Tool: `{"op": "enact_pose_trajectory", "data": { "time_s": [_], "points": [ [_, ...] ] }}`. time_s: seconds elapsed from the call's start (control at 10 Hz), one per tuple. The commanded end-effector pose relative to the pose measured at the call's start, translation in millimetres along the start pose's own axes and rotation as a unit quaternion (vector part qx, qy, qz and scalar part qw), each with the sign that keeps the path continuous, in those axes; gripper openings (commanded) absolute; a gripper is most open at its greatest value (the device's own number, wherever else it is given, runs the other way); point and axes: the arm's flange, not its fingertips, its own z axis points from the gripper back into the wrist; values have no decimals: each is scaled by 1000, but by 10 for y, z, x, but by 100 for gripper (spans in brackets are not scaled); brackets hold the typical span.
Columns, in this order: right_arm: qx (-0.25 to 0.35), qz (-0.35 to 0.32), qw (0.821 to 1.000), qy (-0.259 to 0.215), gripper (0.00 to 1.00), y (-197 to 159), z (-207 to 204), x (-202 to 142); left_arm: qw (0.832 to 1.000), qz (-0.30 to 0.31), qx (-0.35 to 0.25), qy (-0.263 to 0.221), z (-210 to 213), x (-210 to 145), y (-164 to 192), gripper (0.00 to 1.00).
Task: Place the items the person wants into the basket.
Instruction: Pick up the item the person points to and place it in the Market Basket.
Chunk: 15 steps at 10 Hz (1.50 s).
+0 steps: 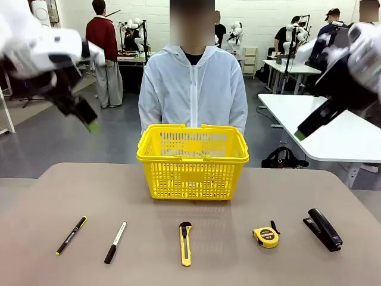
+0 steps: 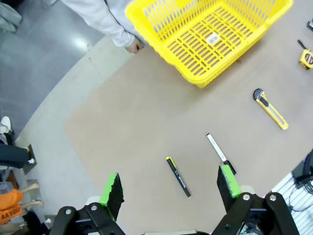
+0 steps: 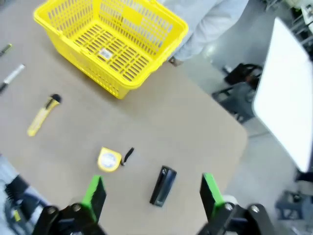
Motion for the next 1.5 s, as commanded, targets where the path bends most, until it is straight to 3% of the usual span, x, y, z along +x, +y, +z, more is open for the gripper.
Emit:
{"op": "enact_pose_trajectory", "data": {
  "time_s": [0.0,0.7,0.8,0.9,1.0,1.1,1.4],
  "points": [
    [-11,-13,1000,18,100,-41,40,188,1000,-10,12,-2,134,174,69,100],
    [-3,-5,1000,5,100,-75,207,174,1000,-2,5,-10,308,218,40,100],
    [75,-9,997,-14,100,-411,84,-25,990,-32,-138,5,205,114,379,100],
    [124,-50,990,-40,100,-847,-16,-317,969,-50,-241,-30,205,-58,811,100],
    [166,-89,980,-61,100,-1152,-66,-597,957,-37,-282,-59,256,-271,1099,100],
    [200,-117,970,-78,100,-1356,-86,-820,948,-25,-303,-97,333,-474,1340,100],
    [230,-174,947,-140,100,-1754,79,-1385,947,14,-272,-168,536,-1160,1820,100]
  ]
}}
